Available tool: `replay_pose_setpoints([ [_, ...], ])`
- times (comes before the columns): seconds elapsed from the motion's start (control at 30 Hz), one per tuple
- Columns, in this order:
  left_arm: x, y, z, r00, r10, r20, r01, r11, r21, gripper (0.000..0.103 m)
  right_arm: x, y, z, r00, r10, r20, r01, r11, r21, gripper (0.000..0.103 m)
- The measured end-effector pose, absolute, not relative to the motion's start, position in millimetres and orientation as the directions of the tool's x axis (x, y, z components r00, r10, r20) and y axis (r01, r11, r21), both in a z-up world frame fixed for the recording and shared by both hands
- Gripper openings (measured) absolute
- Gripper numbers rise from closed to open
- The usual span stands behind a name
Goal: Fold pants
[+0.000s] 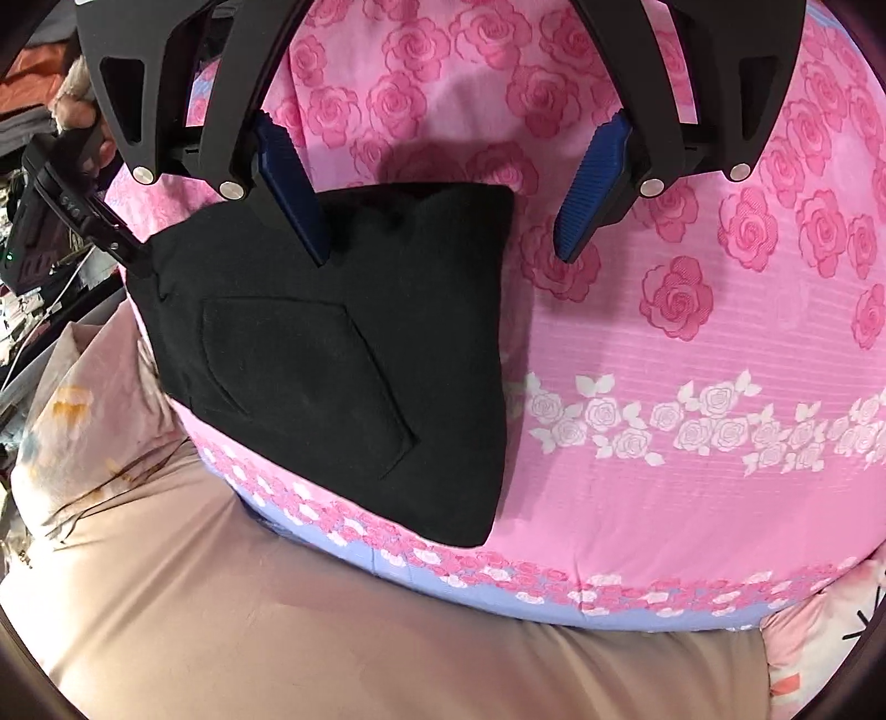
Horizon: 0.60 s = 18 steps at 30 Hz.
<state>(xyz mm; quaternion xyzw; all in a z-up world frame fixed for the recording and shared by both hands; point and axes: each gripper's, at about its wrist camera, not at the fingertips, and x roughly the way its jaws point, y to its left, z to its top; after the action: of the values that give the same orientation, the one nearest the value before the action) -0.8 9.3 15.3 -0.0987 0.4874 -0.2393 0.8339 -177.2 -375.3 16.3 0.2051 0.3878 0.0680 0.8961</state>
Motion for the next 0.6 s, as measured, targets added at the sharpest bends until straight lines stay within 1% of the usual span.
replay_pose_setpoints([
  [0.17, -16.9, -12.7, 38.4, 0.440, -0.509, -0.740, 0.404, 0.848, -0.343, 0.080, -182.9, -373.2, 26.5, 0.700, 0.243, -0.671, 0.057, 0.918, 0.391, 0.053],
  [0.3, -31.5, -48.3, 54.3, 0.448, -0.524, -0.725, 0.514, 0.814, -0.271, 0.082, -198.8, -370.6, 33.9, 0.692, 0.266, -0.671, 0.017, 0.923, 0.383, 0.052],
  [0.37, -36.4, -69.8, 55.9, 0.417, -0.552, -0.722, 0.569, 0.778, -0.266, 0.082, -199.1, -365.6, 32.5, 0.688, 0.304, -0.659, -0.016, 0.914, 0.405, 0.044],
  [0.4, -38.5, -79.9, 55.2, 0.404, -0.562, -0.722, 0.592, 0.762, -0.262, 0.083, -195.8, -363.2, 30.4, 0.687, 0.306, -0.659, -0.018, 0.914, 0.405, 0.034],
  [0.47, -40.8, -100.1, 53.5, 0.388, -0.566, -0.727, 0.626, 0.741, -0.243, 0.083, -181.2, -364.2, 24.0, 0.688, 0.300, -0.661, -0.003, 0.912, 0.411, 0.026],
  [0.5, -41.4, -108.2, 52.7, 0.381, -0.569, -0.729, 0.638, 0.732, -0.238, 0.083, -174.7, -364.5, 24.2, 0.687, 0.317, -0.654, -0.011, 0.904, 0.427, 0.015],
  [0.53, -42.5, -117.5, 51.8, 0.374, -0.567, -0.734, 0.649, 0.725, -0.230, 0.083, -171.0, -363.1, 27.6, 0.688, 0.334, -0.644, -0.027, 0.899, 0.438, 0.007],
  [0.57, -43.7, -122.1, 51.0, 0.372, -0.564, -0.737, 0.651, 0.724, -0.226, 0.083, -169.9, -361.1, 37.2, 0.697, 0.369, -0.615, -0.061, 0.885, 0.462, 0.006],
  [0.6, -44.6, -124.9, 50.7, 0.370, -0.562, -0.740, 0.653, 0.723, -0.223, 0.083, -173.8, -360.0, 57.1, 0.717, 0.438, -0.541, -0.133, 0.849, 0.511, 0.005],
])
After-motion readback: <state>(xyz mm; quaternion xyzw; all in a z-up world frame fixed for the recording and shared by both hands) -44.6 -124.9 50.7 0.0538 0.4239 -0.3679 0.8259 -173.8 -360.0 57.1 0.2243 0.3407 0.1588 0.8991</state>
